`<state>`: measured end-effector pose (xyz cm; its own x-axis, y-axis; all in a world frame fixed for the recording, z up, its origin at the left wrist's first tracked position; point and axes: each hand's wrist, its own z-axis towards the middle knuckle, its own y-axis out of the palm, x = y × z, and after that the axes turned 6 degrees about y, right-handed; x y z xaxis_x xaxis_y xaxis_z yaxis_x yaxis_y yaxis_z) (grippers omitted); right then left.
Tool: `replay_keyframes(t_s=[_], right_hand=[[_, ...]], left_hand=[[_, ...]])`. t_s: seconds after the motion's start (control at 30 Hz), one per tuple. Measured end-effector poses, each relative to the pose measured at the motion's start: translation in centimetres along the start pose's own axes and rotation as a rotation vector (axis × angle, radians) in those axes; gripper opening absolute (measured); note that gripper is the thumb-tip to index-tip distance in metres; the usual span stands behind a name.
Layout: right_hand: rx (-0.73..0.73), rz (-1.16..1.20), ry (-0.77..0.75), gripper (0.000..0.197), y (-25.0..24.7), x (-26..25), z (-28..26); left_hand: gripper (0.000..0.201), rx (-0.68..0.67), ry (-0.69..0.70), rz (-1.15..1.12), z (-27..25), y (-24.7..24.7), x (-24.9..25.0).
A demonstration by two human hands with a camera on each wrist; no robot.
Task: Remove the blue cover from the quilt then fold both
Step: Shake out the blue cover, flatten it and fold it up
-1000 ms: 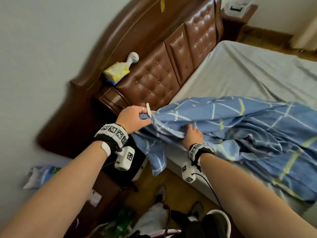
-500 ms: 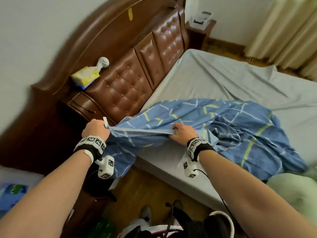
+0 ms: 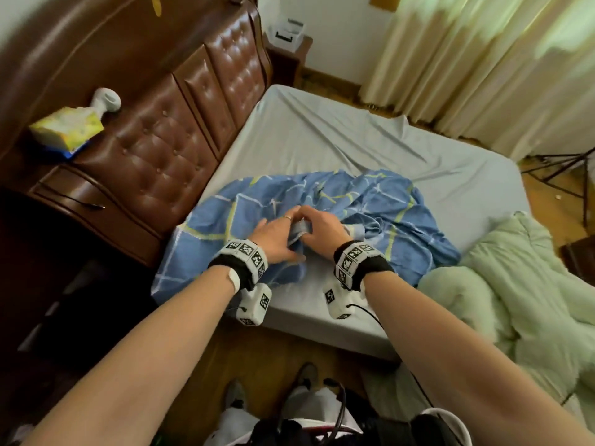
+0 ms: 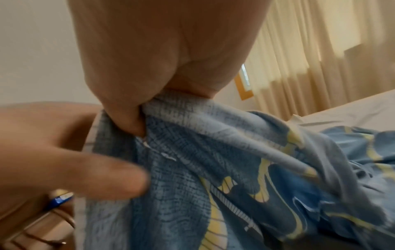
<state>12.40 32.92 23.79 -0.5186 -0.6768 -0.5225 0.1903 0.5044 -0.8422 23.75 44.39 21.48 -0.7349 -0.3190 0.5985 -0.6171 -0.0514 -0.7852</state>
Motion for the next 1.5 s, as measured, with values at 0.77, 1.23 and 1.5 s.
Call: replay_keyframes(t_s=[0.77, 1.23, 1.5], right_hand=[[-0.208, 0.132, 0.277, 0.024, -2.6, 24.7, -0.1], [-0.297, 0.121, 0.676, 0.024, -5.4, 36.7, 4.8], [-0.197, 0.058, 0.845, 0.023, -5.2, 45.7, 13.4]], left_hand=[[0.042, -0.097, -0.710, 0.468, 2.4, 3.8, 4.6], [0.040, -0.209, -0.312, -0.010, 23.6, 12.1, 8.4], [0.032, -0.253, -0.274, -0.122, 32.4, 17.3, 7.0]])
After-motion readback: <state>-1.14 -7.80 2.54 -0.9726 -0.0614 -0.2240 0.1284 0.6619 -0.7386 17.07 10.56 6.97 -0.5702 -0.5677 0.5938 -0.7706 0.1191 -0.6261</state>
